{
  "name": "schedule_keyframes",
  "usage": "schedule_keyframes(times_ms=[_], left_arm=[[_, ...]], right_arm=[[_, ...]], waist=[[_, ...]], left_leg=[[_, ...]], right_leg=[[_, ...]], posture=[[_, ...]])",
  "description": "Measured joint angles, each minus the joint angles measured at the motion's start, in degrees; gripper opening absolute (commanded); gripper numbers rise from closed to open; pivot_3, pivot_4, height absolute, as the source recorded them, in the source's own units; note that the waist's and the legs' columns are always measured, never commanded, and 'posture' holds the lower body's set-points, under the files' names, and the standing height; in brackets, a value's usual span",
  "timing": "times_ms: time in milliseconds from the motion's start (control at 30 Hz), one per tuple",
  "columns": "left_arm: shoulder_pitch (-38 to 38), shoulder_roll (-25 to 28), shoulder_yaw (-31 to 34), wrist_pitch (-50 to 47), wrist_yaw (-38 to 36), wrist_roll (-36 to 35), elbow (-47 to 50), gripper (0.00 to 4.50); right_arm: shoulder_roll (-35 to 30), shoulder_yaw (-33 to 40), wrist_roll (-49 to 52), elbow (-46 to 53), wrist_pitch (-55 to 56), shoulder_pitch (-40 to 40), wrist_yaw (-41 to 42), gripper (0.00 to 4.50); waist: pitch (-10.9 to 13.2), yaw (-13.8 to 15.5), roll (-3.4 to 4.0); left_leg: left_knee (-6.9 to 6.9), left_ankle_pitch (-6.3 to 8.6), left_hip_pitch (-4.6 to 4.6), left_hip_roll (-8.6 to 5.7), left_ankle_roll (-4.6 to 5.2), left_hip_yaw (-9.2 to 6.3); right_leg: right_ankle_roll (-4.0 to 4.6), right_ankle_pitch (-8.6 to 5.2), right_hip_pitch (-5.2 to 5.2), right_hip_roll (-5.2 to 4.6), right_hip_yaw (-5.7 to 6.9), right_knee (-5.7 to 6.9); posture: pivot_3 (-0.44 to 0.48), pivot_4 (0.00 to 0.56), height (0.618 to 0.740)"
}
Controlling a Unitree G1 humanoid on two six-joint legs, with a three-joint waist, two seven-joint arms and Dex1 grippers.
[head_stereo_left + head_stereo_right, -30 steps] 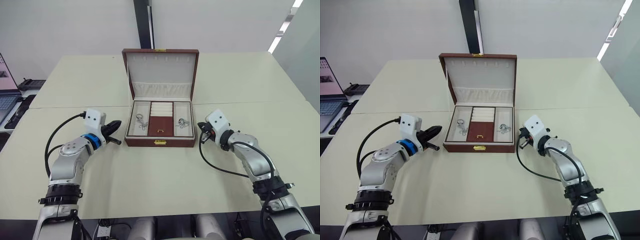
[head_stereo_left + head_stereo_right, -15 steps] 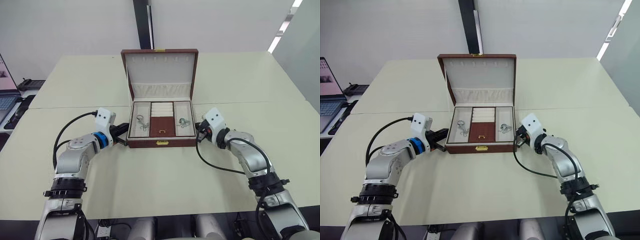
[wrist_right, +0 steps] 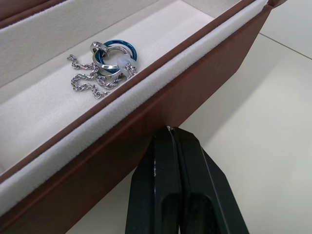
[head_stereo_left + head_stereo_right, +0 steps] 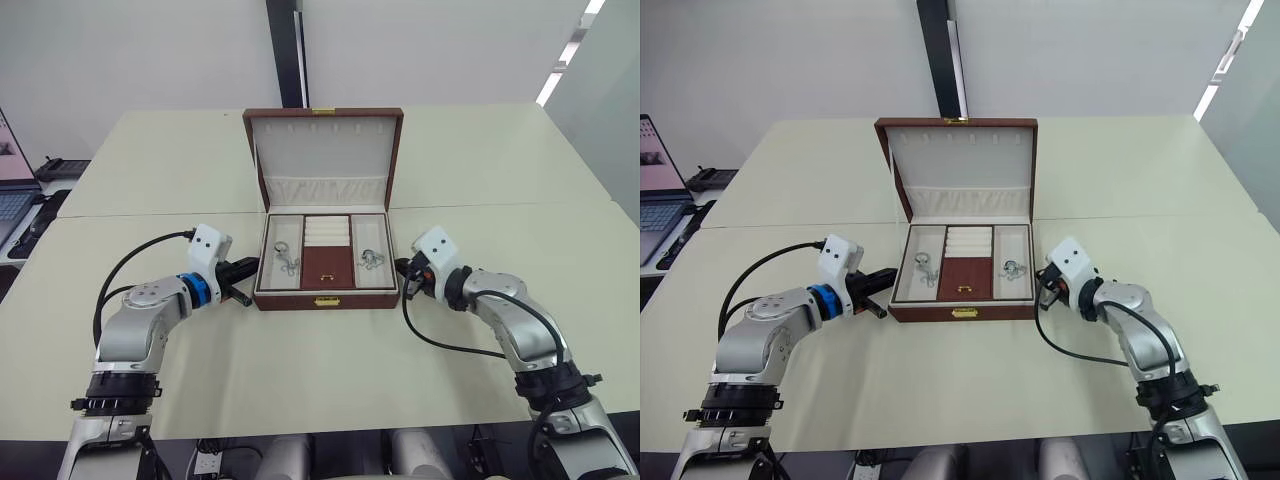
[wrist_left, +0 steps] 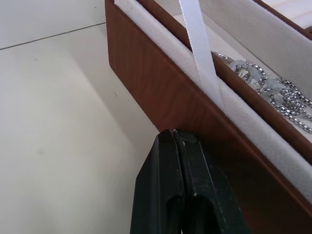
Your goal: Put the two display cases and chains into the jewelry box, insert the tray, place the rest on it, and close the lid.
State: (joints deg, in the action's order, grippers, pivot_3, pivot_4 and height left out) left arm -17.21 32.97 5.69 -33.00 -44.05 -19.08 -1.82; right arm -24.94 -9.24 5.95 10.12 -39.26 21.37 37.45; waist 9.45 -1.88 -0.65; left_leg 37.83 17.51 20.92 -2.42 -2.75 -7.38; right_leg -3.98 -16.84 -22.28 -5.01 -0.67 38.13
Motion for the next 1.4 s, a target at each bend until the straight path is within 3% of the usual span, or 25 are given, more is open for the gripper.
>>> schedule_keyframes(times_ms=[500,1400], left_arm=[[7.65,1.40,1.25,-4.24,-0.63,-1.54,10.45,0.00],[9.41,0.79,2.12,-2.37,-0.45,-2.56,10.73,0.00]], right_arm=[[-5.31,0.10,2.28,10.66,-6.31,-5.75,3.70,0.02],[-3.99,2.99,3.21,11.49,-5.71,-8.68,1.09,0.02]], waist=[[0.00,0.09,0.00],[0.00,0.16,-0.01]], left_leg=[[-0.01,0.01,-0.02,0.01,0.01,0.00],[0.01,0.00,-0.02,0.01,0.01,0.00]], right_leg=[[0.00,0.00,0.04,0.00,-0.01,-0.03],[0.00,0.00,0.06,0.00,0.00,-0.02]], posture=[[0.000,0.150,0.740],[0.000,0.150,0.740]])
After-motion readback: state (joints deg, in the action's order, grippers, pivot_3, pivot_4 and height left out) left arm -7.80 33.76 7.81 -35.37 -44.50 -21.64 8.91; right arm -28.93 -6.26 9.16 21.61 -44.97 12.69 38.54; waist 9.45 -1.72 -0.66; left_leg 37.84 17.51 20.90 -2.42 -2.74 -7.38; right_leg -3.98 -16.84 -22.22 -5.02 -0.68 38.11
